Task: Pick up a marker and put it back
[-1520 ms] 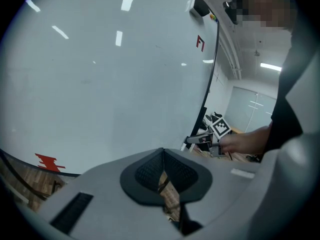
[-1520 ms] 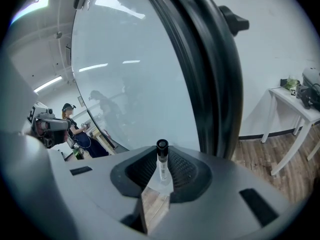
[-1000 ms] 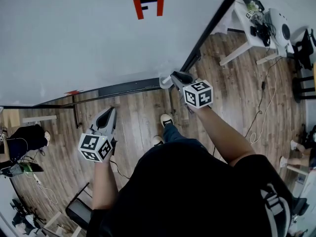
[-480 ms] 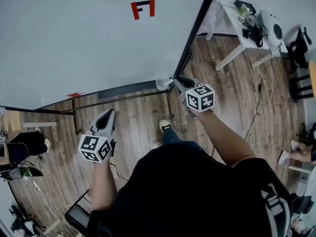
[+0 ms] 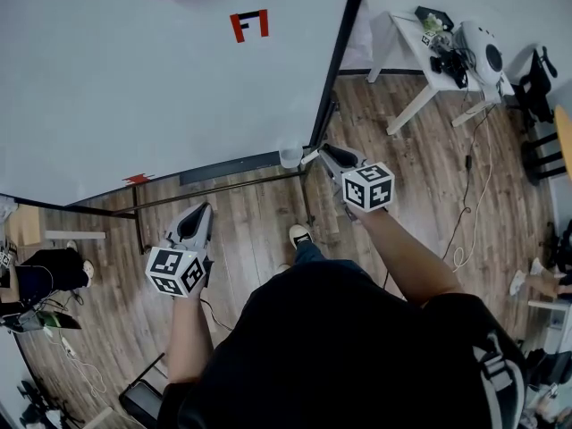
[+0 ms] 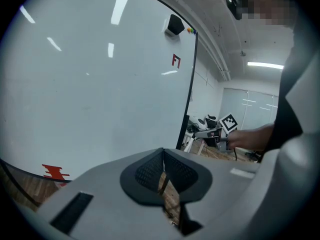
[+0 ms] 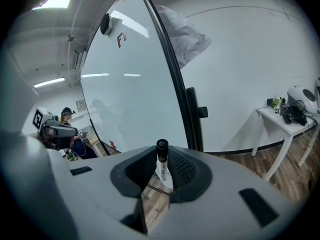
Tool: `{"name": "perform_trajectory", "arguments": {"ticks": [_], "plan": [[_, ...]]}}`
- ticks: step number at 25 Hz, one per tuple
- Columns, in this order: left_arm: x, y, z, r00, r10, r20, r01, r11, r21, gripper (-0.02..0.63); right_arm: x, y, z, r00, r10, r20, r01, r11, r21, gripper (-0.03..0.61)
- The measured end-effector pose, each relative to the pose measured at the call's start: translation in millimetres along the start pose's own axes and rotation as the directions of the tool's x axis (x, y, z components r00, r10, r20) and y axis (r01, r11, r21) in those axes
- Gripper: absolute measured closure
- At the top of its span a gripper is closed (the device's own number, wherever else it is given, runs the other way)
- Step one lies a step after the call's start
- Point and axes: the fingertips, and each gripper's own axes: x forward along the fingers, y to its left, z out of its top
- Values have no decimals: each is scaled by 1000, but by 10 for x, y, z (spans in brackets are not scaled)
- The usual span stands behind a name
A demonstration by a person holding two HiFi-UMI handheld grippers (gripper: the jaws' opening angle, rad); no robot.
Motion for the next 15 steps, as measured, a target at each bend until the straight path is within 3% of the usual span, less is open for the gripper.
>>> {"name": "perform_trajectory", "arguments": {"ticks": [15], "plan": [[56, -155, 41, 999, -40, 7, 40, 999, 26, 600, -326, -28, -33, 1000, -21, 23, 20, 1000, 20, 517]]}}
